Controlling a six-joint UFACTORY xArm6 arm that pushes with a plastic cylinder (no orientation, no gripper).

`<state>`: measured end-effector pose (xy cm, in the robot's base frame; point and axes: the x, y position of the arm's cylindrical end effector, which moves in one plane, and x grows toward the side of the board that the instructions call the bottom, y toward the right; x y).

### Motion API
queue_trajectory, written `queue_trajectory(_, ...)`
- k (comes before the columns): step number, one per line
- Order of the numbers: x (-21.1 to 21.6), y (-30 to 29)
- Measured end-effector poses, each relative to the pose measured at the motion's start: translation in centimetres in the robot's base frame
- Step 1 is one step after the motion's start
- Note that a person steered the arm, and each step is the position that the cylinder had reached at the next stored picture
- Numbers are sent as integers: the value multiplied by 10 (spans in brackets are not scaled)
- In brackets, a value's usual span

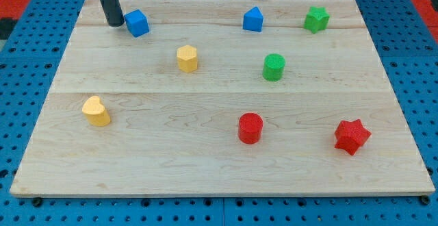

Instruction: Push the blue cube to the top side of the yellow hexagon

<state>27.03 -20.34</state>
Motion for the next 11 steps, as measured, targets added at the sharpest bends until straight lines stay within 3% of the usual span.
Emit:
queue_trajectory(8, 2, 77)
queue_trajectory(10, -22, 105)
queue_trajectory(11, -27, 91)
